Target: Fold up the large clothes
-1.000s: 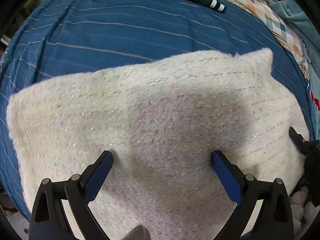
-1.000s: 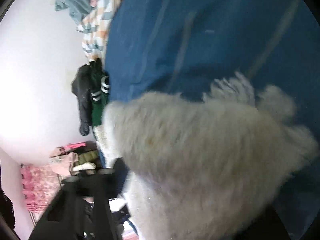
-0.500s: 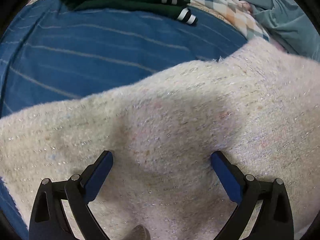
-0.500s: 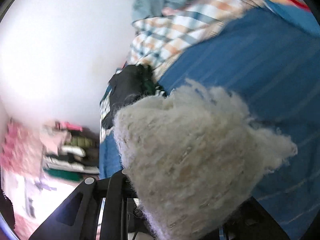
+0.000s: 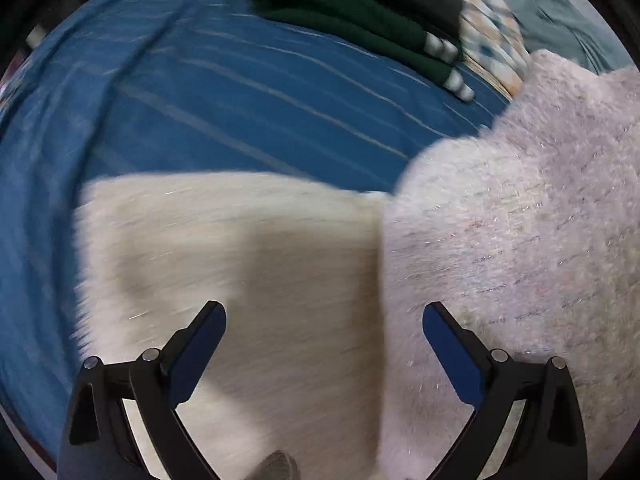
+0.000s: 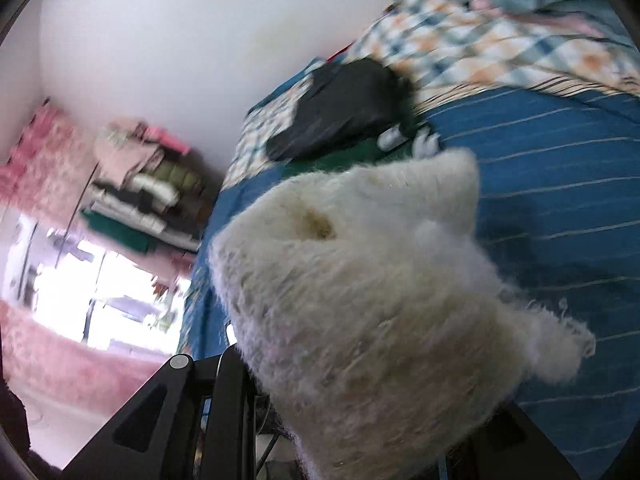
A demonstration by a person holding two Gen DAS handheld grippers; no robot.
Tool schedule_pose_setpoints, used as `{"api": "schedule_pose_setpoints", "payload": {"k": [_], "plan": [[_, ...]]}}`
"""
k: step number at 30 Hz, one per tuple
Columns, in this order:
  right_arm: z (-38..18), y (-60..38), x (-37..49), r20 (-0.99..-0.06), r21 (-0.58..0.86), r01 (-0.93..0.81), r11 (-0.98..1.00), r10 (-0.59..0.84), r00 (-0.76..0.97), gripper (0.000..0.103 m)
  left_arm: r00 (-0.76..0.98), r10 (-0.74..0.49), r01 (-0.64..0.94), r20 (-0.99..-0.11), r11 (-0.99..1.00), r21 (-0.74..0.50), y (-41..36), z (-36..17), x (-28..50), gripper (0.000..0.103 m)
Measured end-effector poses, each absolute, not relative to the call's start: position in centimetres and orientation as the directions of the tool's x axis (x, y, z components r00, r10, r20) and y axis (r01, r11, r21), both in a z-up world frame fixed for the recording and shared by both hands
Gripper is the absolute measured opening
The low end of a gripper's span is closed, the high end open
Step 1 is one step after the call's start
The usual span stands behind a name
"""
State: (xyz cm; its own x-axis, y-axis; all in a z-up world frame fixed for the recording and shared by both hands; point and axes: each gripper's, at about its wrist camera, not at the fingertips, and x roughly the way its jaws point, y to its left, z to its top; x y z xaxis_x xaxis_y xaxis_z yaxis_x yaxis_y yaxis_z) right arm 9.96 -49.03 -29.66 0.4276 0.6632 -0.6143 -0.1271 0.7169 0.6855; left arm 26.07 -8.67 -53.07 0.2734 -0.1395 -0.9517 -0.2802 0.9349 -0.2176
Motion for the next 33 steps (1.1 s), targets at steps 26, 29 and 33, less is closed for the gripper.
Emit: {"api": "schedule_pose_setpoints", "payload": {"k": [26,29,33], "plan": [[-37.5,-26.8,-3.1,-0.645,0.758,-0.433,0.488,0.659,-0.387,0.089,0.347,0.027,-0.696,-0.938,0.677,-0.238,10.8,-41.1,7.6,0.101],[-36.3,-32.1,-1.3,-0.643,0.764,-0.298,0.572,0.708,-0.292,0.088,0.382,0.007,-0.641,-0.924,0.723,-0.259,9.6,-40.6,9.5,0.101],[-38.6,-35.5,3.2,-0.72,0.694,-0.183,0.696,0.672,-0.174,0.033,0.336,0.018,-0.6,-0.942,0.774,-0.2,7.4,-43.1,11.5,0.101]]}}
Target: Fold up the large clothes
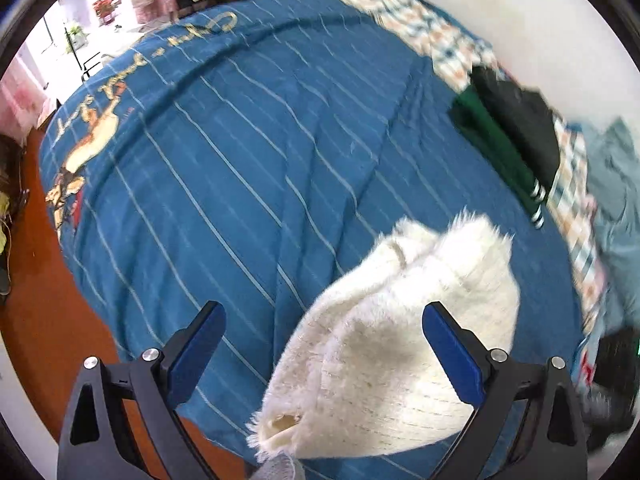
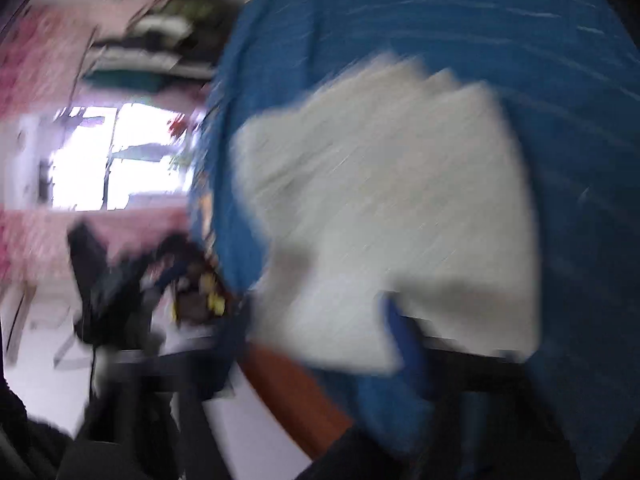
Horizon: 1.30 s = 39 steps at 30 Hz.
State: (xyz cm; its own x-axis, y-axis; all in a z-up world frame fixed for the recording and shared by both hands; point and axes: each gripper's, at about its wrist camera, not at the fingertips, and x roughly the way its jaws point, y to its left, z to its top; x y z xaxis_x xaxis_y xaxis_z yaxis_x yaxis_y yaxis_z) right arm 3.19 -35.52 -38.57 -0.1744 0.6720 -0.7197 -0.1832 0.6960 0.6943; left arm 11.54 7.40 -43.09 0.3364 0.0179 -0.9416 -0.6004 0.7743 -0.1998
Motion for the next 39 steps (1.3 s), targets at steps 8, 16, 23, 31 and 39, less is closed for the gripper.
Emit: {"api": "schedule_pose_setpoints", "payload": {"k": [8,16,23,31,39], "plan": [[-48.2,-25.5,9.7,-0.743,0.658,-0.225,0.719,0.569,-0.353,0.022,0.261,0.031,-0.615,-0.965,0.776,-0.141,7.0,-46.8,11.6,0.101],[-45.0,-31.8,11.4,-0.632,0.758,-0.047,0.651,0.715,-0.3,0.06,0.278,0.007,-0.493,-0.961,0.859,-0.137,7.8,-49.3,17.2,0.101],[-45.6,-39.1,8.6,-0.746,0.633,0.034,0.773,0.621,-0.239,0.063,0.237,-0.223,-0.339,-0.946,0.893,-0.295,5.6,-54.4,20.1,0.077],[-48.5,-39.9,8.6,-0.744,0.624,0.082,0.777,0.623,-0.242,0.063,0.283,-0.22,-0.372,-0.933,0.872,-0.319,5.3,-52.1,15.4,0.017],[-48.5,-37.7,10.8,-0.755,0.625,-0.008,0.781,0.602,-0.26,0.063,0.295,-0.265,-0.455,-0.918,0.806,-0.379,6.6,-50.6,12.8,0.024]]}}
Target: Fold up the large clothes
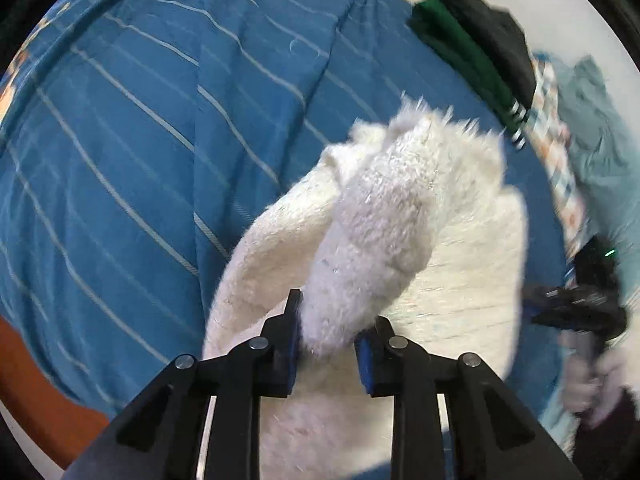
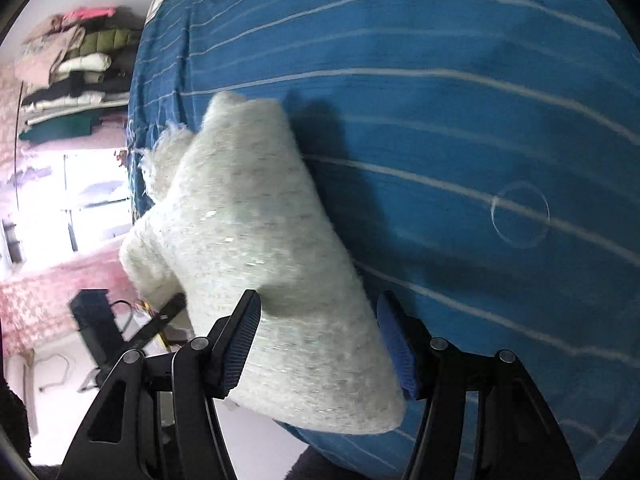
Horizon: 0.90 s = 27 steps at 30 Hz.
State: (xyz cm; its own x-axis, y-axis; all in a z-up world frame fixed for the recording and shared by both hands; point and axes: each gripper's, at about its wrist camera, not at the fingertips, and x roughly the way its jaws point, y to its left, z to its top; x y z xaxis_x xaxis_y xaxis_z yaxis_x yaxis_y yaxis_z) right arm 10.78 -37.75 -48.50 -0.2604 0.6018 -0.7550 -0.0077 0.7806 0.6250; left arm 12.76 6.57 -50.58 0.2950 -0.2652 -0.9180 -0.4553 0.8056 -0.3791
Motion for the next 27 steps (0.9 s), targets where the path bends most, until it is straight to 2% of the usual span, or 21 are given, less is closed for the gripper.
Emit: {"api": "schedule_pose_setpoints", "payload": {"k": [2,4,5,6,10,15,17,20,22,23,24,27], "plan": [[-48.3,-37.9,11.3,-0.753,0.631,-0.03,0.775,0.603,-0.265,0.068,0.344,-0.258,-0.5,-0.903,0.763,-0.409,6.9,-48.8,11.6,0.029],[-48.4,-37.7,11.8,-0.746,0.642,-0.041,0.766,0.611,-0.266,0.072,0.377,-0.196,-0.557,-0.905,0.732,-0.391,7.3,-46.9,9.6,0.042],[-48.4,-37.7,12.0,-0.741,0.649,-0.046,0.759,0.616,-0.268,0.072,0.383,-0.163,-0.586,-0.909,0.718,-0.375,7.4,-46.3,8.5,0.055],[-48.4,-37.8,12.2,-0.737,0.653,-0.053,0.755,0.619,-0.273,0.072,0.392,-0.127,-0.628,-0.911,0.687,-0.366,7.6,-45.6,6.7,0.061],[-49.4,-38.7,12.6,-0.714,0.672,-0.044,0.739,0.631,-0.303,0.072,0.406,-0.11,-0.75,-0.907,0.528,-0.4,7.0,-46.0,1.4,0.06],[-50.5,-39.2,12.7,-0.651,0.726,-0.018,0.687,0.679,-0.34,0.072,0.459,-0.268,-0.828,-0.847,0.218,-0.517,4.4,-52.5,-2.1,0.061],[-50.9,-39.1,12.9,-0.632,0.742,-0.022,0.67,0.688,-0.357,0.073,0.509,-0.284,-0.818,-0.813,0.134,-0.559,4.0,-54.9,-1.5,0.061],[-52.1,-38.6,13.1,-0.603,0.766,-0.036,0.642,0.697,-0.389,0.084,0.53,-0.249,-0.813,-0.81,0.123,-0.57,4.4,-56.9,0.0,0.061],[-53.3,-38.1,13.2,-0.57,0.788,-0.04,0.614,0.705,-0.421,0.084,0.547,-0.223,-0.811,-0.807,0.097,-0.577,4.6,-57.4,0.1,0.06],[-54.1,-37.7,13.2,-0.549,0.8,-0.036,0.6,0.705,-0.448,0.084,0.558,-0.2,-0.809,-0.806,0.088,-0.582,4.5,-57.2,-0.4,0.05],[-54.7,-37.4,13.2,-0.531,0.809,-0.031,0.587,0.707,-0.467,0.084,0.563,-0.185,-0.805,-0.805,0.096,-0.585,4.5,-56.8,-0.7,0.033],[-56.4,-36.2,13.4,-0.446,0.856,-0.009,0.517,0.73,-0.518,0.084,0.547,-0.151,-0.801,-0.823,0.192,-0.567,4.0,-54.8,-1.7,0.019]]}}
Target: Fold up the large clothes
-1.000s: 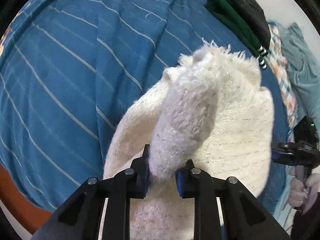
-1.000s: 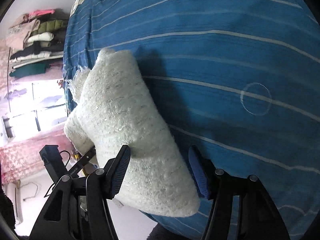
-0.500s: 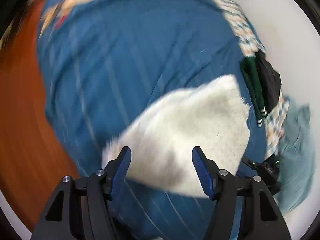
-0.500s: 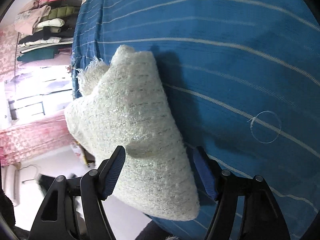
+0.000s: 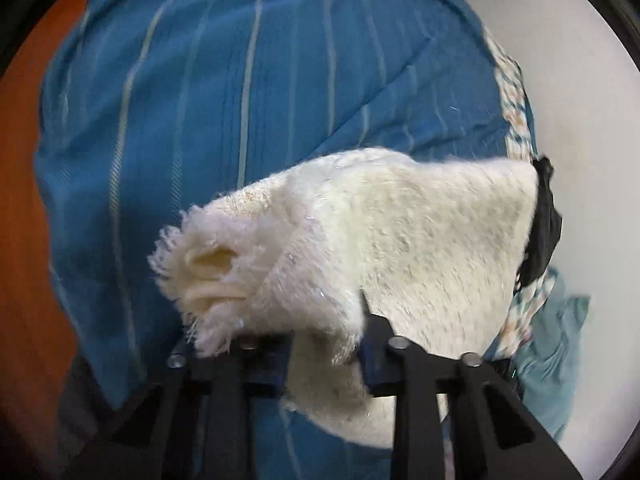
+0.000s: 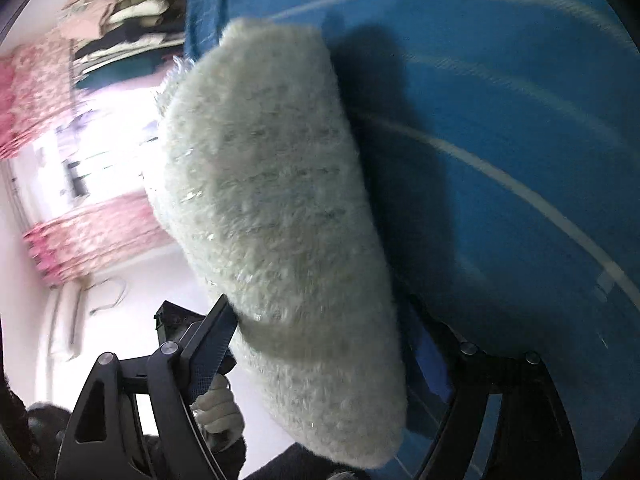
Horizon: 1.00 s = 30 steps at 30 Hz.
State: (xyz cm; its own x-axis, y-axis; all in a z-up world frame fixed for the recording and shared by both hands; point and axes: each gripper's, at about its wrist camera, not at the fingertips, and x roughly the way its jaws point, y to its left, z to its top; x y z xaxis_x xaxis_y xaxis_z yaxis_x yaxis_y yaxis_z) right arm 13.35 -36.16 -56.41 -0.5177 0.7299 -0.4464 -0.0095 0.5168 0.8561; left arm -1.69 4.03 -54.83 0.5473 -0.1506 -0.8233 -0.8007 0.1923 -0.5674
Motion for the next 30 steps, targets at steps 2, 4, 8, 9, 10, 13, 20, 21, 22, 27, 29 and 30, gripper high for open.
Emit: {"api": "schedule_pose_setpoints", "payload": {"k": [2,4,8,9,10,13,20,21,22,27,29,30], "plan": [[-57.2,-34.6,13.7,-0.41,0.88,-0.014,0.476,0.742,-0.531,0.084,0.543,-0.161,-0.797,-0.824,0.211,-0.566,3.7,-54.8,-1.5,0.018],[-57.4,-32.2,13.7,-0.408,0.891,-0.063,0.449,0.735,-0.541,0.084,0.539,-0.178,-0.795,-0.823,0.214,-0.567,4.3,-55.2,-1.5,0.019],[-56.6,-28.9,13.9,-0.438,0.89,-0.11,0.444,0.761,-0.479,0.064,0.503,-0.193,-0.801,-0.842,0.26,-0.539,5.6,-54.8,-0.6,0.022],[-56.2,-28.9,14.0,-0.438,0.89,-0.1,0.444,0.776,-0.453,0.059,0.503,-0.197,-0.8,-0.842,0.263,-0.54,5.7,-54.6,-0.4,0.022],[-55.6,-29.2,14.1,-0.431,0.893,-0.073,0.444,0.797,-0.423,0.057,0.508,-0.207,-0.796,-0.836,0.26,-0.547,6.1,-54.2,-0.1,0.022],[-54.1,-31.9,14.0,-0.384,0.906,0.061,0.419,0.874,-0.298,0.054,0.519,-0.194,-0.78,-0.832,0.289,-0.554,6.5,-52.4,0.9,0.038],[-55.8,-42.2,14.2,-0.432,0.856,0.32,0.406,0.902,0.012,0.07,0.513,-0.154,-0.714,-0.845,0.47,-0.519,5.6,-50.8,6.4,0.089],[-56.7,-42.8,14.3,-0.448,0.837,0.348,0.423,0.894,-0.011,0.073,0.526,-0.169,-0.704,-0.834,0.463,-0.538,5.5,-51.6,7.5,0.089],[-57.1,-43.1,14.3,-0.457,0.828,0.347,0.44,0.889,-0.035,0.074,0.536,-0.18,-0.696,-0.825,0.458,-0.553,5.5,-52.1,8.0,0.089],[-55.9,-43.6,14.6,-0.491,0.822,0.279,0.496,0.866,-0.094,0.08,0.58,-0.274,-0.666,-0.767,0.383,-0.64,4.9,-56.3,12.8,0.089],[-55.9,-43.8,14.6,-0.483,0.823,0.289,0.49,0.87,-0.099,0.08,0.581,-0.273,-0.662,-0.767,0.389,-0.64,4.5,-57.4,14.1,0.088],[-56.1,-43.7,14.5,-0.48,0.823,0.292,0.487,0.871,-0.1,0.08,0.586,-0.266,-0.66,-0.766,0.392,-0.641,4.3,-57.6,14.4,0.082]]}}
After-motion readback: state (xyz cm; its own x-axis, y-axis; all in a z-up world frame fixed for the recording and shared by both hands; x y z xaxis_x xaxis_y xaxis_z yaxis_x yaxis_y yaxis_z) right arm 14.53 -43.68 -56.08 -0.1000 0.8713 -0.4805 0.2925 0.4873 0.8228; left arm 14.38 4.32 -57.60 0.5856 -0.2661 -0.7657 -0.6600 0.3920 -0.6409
